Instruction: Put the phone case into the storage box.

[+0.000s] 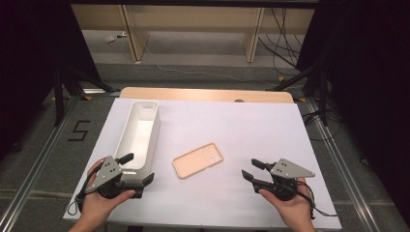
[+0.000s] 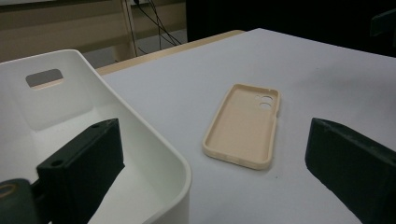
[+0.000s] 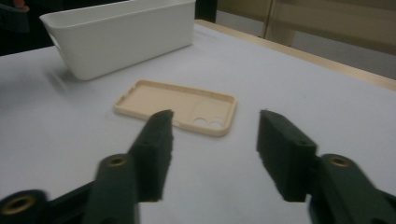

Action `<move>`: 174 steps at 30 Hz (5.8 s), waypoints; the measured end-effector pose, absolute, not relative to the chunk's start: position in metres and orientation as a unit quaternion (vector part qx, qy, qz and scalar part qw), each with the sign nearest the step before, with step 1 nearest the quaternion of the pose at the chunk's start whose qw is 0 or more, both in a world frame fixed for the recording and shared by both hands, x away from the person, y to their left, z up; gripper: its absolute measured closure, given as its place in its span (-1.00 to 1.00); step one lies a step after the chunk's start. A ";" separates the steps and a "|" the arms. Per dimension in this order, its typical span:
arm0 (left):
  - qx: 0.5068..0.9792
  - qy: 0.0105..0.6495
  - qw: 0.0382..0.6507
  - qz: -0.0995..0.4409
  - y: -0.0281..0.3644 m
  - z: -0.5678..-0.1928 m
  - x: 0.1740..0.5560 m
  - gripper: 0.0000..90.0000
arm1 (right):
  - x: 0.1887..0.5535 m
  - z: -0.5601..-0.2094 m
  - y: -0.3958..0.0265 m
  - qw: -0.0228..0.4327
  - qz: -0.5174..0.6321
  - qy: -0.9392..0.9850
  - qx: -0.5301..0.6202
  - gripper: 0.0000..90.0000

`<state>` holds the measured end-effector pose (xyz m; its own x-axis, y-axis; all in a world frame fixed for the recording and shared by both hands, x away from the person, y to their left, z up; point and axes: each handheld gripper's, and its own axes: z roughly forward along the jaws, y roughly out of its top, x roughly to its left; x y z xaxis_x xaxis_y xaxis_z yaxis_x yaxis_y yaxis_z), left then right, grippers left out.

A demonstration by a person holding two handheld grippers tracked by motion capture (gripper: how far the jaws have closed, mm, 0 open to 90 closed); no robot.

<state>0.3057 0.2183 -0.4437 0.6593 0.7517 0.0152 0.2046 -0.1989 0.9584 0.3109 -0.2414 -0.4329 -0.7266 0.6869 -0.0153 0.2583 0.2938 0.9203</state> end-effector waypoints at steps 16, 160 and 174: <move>0.733 0.322 0.544 0.251 0.217 -0.444 0.306 -0.89 | 0.329 -0.435 -0.194 0.173 0.483 0.815 0.269 1.00; 0.732 0.315 0.551 0.250 0.218 -0.442 0.305 -0.88 | 0.391 -0.485 -0.054 0.066 0.354 0.902 0.238 1.00; 0.731 0.315 0.551 0.250 0.218 -0.442 0.305 -0.88 | 0.392 -0.481 -0.061 0.056 0.332 0.912 0.236 1.00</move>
